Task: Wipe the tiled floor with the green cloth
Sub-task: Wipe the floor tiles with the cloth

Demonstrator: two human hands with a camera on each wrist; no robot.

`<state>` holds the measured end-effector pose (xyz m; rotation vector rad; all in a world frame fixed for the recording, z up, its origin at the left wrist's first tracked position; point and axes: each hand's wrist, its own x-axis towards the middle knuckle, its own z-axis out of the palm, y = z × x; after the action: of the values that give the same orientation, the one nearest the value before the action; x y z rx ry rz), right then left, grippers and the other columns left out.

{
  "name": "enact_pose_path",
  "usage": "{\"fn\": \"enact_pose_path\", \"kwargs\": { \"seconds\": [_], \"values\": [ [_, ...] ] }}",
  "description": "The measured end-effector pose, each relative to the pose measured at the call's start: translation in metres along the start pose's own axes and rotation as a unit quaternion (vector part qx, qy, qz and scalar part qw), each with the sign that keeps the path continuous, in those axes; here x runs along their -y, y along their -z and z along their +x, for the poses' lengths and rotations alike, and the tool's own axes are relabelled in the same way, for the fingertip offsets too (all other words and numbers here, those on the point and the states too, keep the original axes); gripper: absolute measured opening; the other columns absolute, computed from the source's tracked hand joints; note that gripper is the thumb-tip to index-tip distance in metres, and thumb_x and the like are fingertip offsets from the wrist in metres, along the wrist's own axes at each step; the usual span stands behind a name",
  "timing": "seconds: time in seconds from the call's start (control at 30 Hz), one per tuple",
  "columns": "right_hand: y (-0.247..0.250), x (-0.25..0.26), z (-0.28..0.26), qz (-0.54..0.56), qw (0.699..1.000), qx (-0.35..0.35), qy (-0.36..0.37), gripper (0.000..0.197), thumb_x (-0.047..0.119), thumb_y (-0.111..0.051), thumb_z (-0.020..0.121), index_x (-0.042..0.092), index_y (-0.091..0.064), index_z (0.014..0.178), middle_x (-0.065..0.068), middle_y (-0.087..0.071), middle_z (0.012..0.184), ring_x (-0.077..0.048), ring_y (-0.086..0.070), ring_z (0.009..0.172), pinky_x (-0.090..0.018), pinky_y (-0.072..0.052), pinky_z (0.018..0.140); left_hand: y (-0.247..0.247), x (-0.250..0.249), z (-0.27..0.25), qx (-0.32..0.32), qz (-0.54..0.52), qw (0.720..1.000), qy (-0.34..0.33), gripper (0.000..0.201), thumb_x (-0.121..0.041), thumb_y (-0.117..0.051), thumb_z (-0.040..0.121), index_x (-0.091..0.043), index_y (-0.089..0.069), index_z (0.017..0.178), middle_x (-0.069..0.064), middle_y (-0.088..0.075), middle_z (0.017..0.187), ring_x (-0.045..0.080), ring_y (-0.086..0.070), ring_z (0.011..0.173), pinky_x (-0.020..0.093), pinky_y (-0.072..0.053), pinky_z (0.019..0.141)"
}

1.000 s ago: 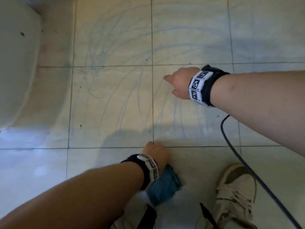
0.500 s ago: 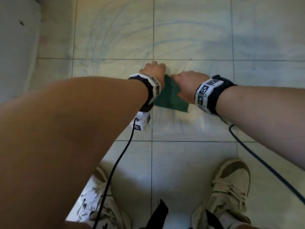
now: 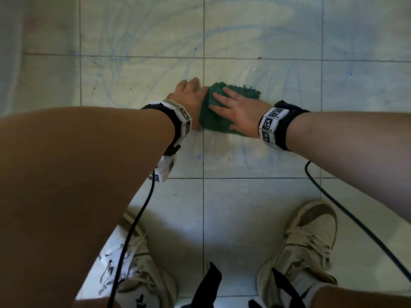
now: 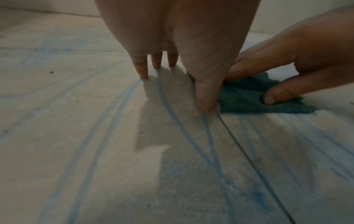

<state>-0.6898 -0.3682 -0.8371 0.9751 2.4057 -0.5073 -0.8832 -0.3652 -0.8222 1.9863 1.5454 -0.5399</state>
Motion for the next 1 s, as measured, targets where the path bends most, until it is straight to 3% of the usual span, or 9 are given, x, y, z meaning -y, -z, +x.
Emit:
{"fn": "enact_pose_path", "kwargs": {
  "seconds": [0.13, 0.27, 0.4, 0.43, 0.5, 0.57, 0.67, 0.83, 1.0],
  "values": [
    [-0.018, 0.004, -0.008, -0.026, 1.0, -0.016, -0.007, 0.081, 0.027, -0.062, 0.097, 0.014, -0.012, 0.159, -0.015, -0.002, 0.166, -0.041, 0.0, 0.151, -0.046, -0.016, 0.121, -0.012, -0.004, 0.001, -0.009, 0.04, 0.999, 0.01, 0.12, -0.041, -0.087, 0.069, -0.023, -0.007, 0.157, 0.013, 0.001, 0.163, 0.037, -0.003, 0.149, 0.052, -0.026, 0.115],
    [-0.059, 0.023, -0.046, -0.087, 0.994, -0.042, 0.045, 0.087, 0.034, -0.081, 0.079, 0.01, -0.039, 0.151, -0.021, -0.034, 0.156, -0.048, -0.03, 0.142, -0.056, -0.046, 0.102, -0.017, -0.005, -0.001, 0.006, 0.031, 0.999, 0.009, 0.122, -0.044, -0.083, 0.074, -0.022, 0.004, 0.157, 0.01, 0.013, 0.164, 0.035, 0.009, 0.15, 0.05, -0.013, 0.121],
    [-0.058, 0.017, -0.06, -0.122, 0.988, -0.03, 0.089, 0.089, 0.045, -0.087, 0.065, 0.013, -0.054, 0.142, -0.018, -0.048, 0.148, -0.042, -0.045, 0.136, -0.045, -0.038, 0.105, -0.015, -0.003, 0.001, 0.003, 0.05, 0.999, 0.009, 0.124, -0.053, -0.083, 0.069, -0.023, 0.0, 0.157, 0.011, 0.012, 0.164, 0.036, 0.006, 0.15, 0.051, -0.017, 0.118],
    [-0.052, 0.011, -0.057, -0.118, 0.989, -0.039, 0.083, 0.089, 0.047, -0.085, 0.067, 0.013, -0.053, 0.143, -0.017, -0.046, 0.15, -0.041, -0.043, 0.137, -0.042, -0.034, 0.107, -0.014, -0.004, 0.002, 0.001, 0.049, 0.999, 0.008, 0.124, -0.052, -0.084, 0.069, -0.023, -0.002, 0.157, 0.011, 0.01, 0.164, 0.036, 0.005, 0.15, 0.051, -0.018, 0.118],
    [-0.038, -0.005, -0.046, -0.064, 0.997, -0.029, 0.021, 0.088, 0.045, -0.071, 0.086, 0.015, -0.027, 0.156, -0.018, -0.02, 0.162, -0.042, -0.019, 0.148, -0.043, -0.018, 0.117, -0.012, -0.006, 0.002, -0.011, 0.046, 0.999, 0.007, 0.123, -0.05, -0.085, 0.067, -0.022, -0.006, 0.157, 0.012, 0.003, 0.163, 0.036, 0.0, 0.15, 0.052, -0.022, 0.116],
    [-0.022, -0.029, -0.036, 0.019, 0.994, 0.006, -0.11, 0.088, 0.044, -0.058, 0.097, 0.021, -0.001, 0.159, -0.013, 0.007, 0.166, -0.037, 0.003, 0.152, -0.043, -0.003, 0.122, -0.01, -0.008, 0.005, -0.023, 0.047, 0.999, 0.004, 0.122, -0.048, -0.086, 0.067, -0.02, -0.008, 0.156, 0.013, -0.002, 0.162, 0.035, -0.004, 0.149, 0.052, -0.025, 0.115],
    [-0.006, -0.047, -0.03, 0.135, 0.966, -0.014, -0.218, 0.088, 0.045, -0.059, 0.097, 0.027, 0.0, 0.159, -0.005, 0.01, 0.167, -0.031, 0.005, 0.153, -0.04, -0.007, 0.124, -0.008, -0.011, 0.009, -0.024, 0.05, 0.998, 0.0, 0.121, -0.047, -0.086, 0.068, -0.019, -0.008, 0.157, 0.013, 0.001, 0.163, 0.034, -0.003, 0.149, 0.052, -0.024, 0.115],
    [-0.016, -0.013, -0.044, 0.176, 0.945, 0.035, -0.273, 0.091, 0.046, -0.056, 0.097, 0.026, 0.008, 0.159, -0.006, 0.016, 0.166, -0.035, 0.009, 0.152, -0.045, -0.006, 0.124, -0.006, -0.025, 0.015, -0.028, 0.051, 0.998, -0.032, 0.118, -0.048, -0.086, 0.067, -0.02, -0.012, 0.156, 0.013, -0.004, 0.162, 0.034, -0.008, 0.148, 0.052, -0.028, 0.113],
    [-0.043, 0.047, -0.079, 0.159, 0.947, 0.103, -0.259, 0.092, 0.043, -0.05, 0.101, 0.018, 0.02, 0.156, -0.013, 0.029, 0.161, -0.042, 0.019, 0.148, -0.048, -0.003, 0.124, -0.008, -0.037, 0.024, -0.024, 0.059, 0.997, -0.04, 0.121, -0.051, -0.085, 0.068, -0.018, -0.009, 0.156, 0.014, -0.001, 0.162, 0.037, -0.004, 0.149, 0.053, -0.025, 0.115]
  ]
}}
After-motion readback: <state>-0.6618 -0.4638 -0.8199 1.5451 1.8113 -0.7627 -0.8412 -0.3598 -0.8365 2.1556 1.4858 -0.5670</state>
